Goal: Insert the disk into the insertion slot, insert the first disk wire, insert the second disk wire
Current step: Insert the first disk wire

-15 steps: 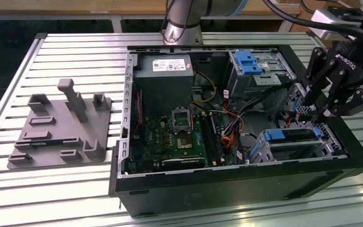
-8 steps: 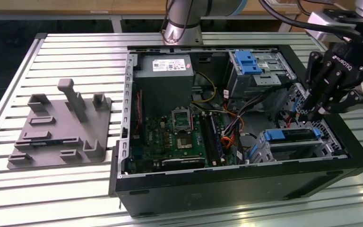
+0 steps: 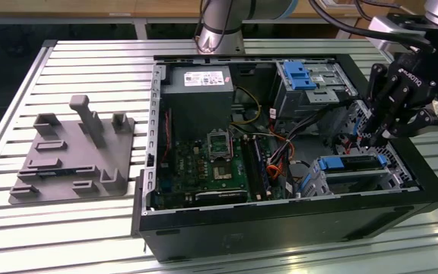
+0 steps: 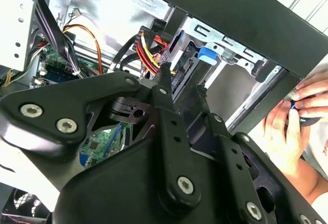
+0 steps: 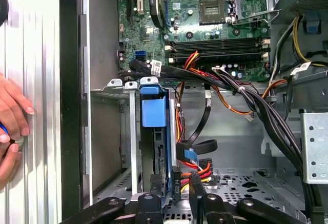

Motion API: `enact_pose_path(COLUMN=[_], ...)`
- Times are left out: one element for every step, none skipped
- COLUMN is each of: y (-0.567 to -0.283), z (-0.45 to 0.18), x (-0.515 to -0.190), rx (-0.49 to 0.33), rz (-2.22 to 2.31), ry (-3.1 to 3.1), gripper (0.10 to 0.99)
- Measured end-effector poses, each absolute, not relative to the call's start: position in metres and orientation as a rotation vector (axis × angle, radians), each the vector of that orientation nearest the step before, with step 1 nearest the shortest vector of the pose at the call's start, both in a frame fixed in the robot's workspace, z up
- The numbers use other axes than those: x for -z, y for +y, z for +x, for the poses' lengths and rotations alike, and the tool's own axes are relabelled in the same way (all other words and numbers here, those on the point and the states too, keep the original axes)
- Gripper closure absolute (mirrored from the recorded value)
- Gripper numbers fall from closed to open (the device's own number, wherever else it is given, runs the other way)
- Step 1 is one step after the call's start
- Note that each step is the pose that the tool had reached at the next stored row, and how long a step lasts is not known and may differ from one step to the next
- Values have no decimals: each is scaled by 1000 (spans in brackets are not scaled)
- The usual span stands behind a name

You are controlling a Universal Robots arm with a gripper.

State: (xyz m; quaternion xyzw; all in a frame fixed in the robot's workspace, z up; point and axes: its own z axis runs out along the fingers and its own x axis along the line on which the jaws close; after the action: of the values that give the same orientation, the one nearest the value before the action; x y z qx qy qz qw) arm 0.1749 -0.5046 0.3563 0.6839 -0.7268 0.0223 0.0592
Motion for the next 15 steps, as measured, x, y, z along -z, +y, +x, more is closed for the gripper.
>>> enact_pose_path(y=[-505,-505,-505,-505,-505,-505,-505,-505,-505,-505,-505,-505,-505,-505,-505], z=[175,175,175,175,175,175,175,175,175,175,175,175,175,175,175], x=[-356,-356,-355,-355,-355,-354,-354,-353,-353,-352,-352,-351,-351,-351,-351], rx=[-68,-68,-67,-67,-67,-67,-67,-67,-67,-67,-67,-67,-67,-67,-68], rz=[2071,2071,2071,2071,2071,2071,2071,2071,2071,2071,2071,2071,2071,2071,2071], ry=[-2201,-2201,-2201,-2201,-2201,-2201,-2201,-2201,-2201,-2201,-2201,-2201,-2201,-2201,-2201], gripper=[737,737,737,737,737,737,737,737,737,737,737,737,737,737,737])
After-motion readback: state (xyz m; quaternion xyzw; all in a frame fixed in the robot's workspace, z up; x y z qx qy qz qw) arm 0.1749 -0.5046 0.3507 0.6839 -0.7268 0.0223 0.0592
